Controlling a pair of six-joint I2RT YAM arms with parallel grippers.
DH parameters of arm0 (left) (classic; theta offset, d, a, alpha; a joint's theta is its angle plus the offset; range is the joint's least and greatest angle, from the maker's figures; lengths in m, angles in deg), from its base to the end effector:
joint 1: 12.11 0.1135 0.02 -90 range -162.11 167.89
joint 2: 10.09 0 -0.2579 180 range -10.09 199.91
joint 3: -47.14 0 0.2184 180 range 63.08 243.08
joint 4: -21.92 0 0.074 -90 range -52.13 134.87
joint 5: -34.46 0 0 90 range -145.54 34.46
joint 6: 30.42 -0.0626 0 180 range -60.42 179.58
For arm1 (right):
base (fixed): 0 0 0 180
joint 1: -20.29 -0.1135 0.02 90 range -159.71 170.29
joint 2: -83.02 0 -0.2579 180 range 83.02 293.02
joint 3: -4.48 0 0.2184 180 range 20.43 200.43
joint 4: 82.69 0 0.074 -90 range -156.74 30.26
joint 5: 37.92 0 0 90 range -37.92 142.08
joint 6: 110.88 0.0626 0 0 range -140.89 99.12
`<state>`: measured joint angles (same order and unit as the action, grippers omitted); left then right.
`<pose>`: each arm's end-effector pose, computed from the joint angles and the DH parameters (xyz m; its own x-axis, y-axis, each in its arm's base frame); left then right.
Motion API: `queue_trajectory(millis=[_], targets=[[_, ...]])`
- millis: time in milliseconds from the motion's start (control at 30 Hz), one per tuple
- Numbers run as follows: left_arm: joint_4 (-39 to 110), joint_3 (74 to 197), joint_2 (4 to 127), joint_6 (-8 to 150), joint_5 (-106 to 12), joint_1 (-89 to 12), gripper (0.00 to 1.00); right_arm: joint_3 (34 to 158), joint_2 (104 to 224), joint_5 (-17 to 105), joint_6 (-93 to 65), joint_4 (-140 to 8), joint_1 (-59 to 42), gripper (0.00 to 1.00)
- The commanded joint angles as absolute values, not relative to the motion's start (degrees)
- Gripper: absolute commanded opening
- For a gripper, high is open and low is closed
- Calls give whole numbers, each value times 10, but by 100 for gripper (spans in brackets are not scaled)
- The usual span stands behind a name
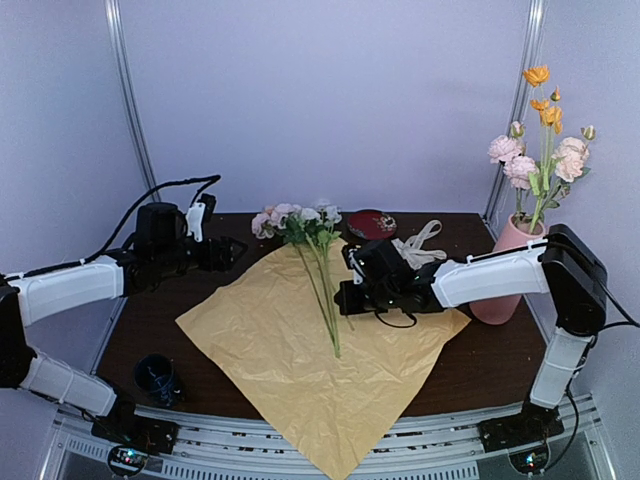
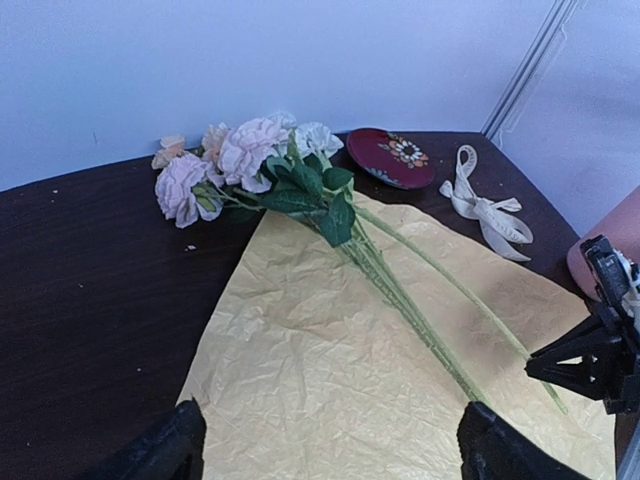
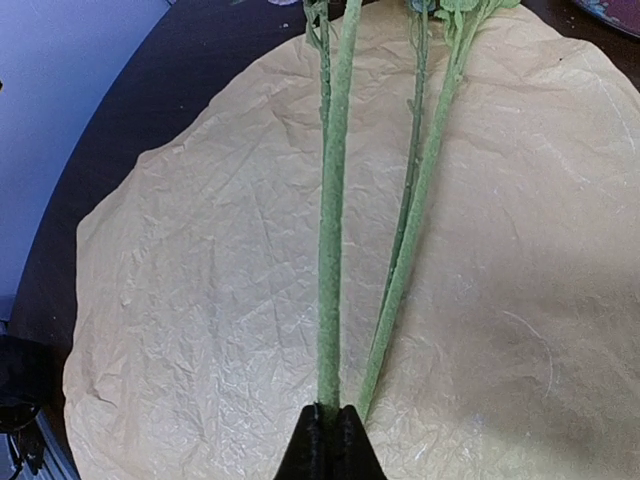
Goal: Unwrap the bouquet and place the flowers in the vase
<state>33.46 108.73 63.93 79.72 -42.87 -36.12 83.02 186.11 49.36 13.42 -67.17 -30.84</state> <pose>0.2554 -0.1288 0.2595 -0.5481 -0.1236 -0.8272 0.4168 0.8171 -0.3983 0.2371 0.2989 0.1861 -0.7848 -0.0767 -0.6150 -0.4336 0.7769 0.4565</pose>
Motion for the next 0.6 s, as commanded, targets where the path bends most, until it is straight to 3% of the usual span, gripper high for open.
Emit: queue_trajectory(millis=[0, 333, 567], targets=[[313, 1101, 611, 797, -445, -361, 90, 829, 1814, 535, 137, -682, -315, 0], [309, 1093, 594, 796, -453, -361, 90, 828, 1771, 584, 118, -681, -331, 0], [309, 1093, 597, 796, -453, -362, 90, 874, 1809, 670, 82, -595, -363, 0]])
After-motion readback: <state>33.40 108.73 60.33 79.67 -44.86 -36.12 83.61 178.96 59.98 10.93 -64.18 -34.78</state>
